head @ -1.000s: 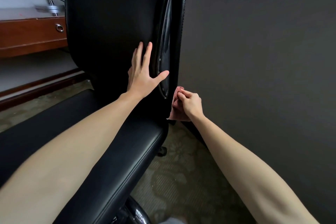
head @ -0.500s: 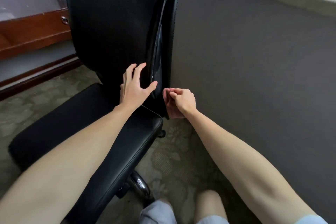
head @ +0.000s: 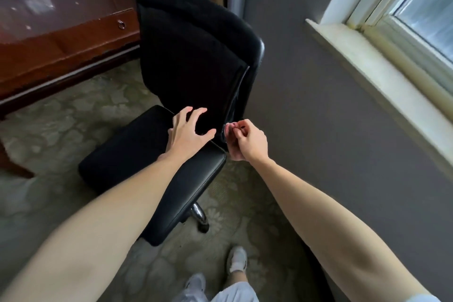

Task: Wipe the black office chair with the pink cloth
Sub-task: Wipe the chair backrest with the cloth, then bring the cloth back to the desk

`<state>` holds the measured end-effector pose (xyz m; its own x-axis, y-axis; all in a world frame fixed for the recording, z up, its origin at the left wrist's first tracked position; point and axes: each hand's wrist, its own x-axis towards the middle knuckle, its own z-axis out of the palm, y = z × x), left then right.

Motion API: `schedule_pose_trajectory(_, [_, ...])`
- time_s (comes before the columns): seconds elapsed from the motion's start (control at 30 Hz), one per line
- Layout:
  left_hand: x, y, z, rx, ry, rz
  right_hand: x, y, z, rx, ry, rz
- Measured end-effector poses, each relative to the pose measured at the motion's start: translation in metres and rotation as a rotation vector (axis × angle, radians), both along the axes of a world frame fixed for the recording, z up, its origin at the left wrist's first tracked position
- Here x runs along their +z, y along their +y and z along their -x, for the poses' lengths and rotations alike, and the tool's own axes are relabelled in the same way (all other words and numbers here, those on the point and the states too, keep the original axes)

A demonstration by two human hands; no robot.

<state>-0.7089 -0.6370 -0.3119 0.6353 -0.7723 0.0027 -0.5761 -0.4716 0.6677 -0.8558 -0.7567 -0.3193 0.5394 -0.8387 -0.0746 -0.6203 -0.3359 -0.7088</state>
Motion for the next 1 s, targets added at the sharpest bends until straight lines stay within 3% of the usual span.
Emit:
schedule_pose_trajectory(0.43, [0.094,0.057,-0.024,0.168,-0.079,-0.025,0.100,0.012,-0.046,0.302,0.156,0.194])
schedule_pose_trajectory(0.7, [0.100,0.120,-0.059,0.291,-0.133,-0.019,0.118,0.057,-0.106,0.427,0.173,0.212])
schedule_pose_trajectory(1.0, [0.087,0.229,-0.159,0.358,-0.100,0.017,0.107,0.161,-0.217,0.453,0.145,0.183])
